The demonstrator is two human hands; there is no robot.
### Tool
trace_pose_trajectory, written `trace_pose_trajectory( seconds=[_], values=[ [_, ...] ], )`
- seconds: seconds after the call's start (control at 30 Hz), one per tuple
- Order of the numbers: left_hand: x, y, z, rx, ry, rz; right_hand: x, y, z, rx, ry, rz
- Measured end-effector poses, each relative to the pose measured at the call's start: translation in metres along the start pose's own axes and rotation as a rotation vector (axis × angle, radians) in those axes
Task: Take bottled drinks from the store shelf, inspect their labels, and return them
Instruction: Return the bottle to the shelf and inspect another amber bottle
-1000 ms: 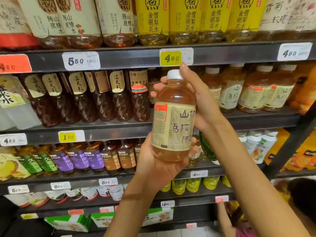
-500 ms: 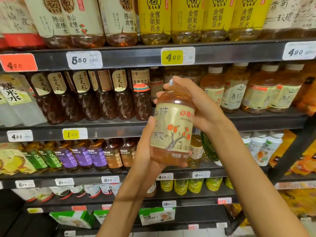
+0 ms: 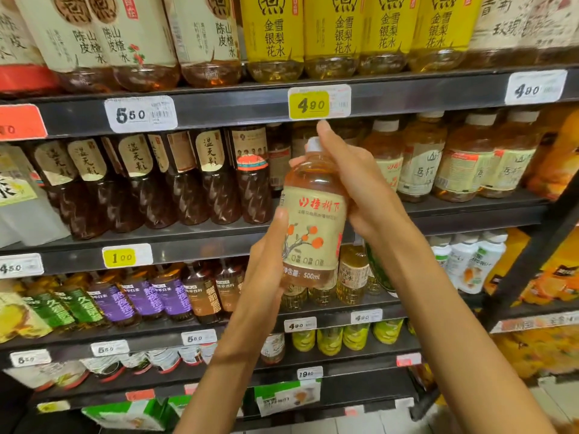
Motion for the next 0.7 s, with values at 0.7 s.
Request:
trace_pose_trajectory(
  seconds=[0.7],
  values=[
    [0.000, 0.007, 0.011, -0.212, -0.149, -0.555, -0.018, 0.006, -0.001, -0.100, -0.057, 0.206]
  ],
)
Point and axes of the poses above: each hand's wrist, its own z-axis towards the middle knuckle, its own y-axis out of the palm, x = y × z, the point moved 4 cm from there along z, towards the middle knuckle, and after that the axes turned 6 degrees about y, right-handed, at the moved point
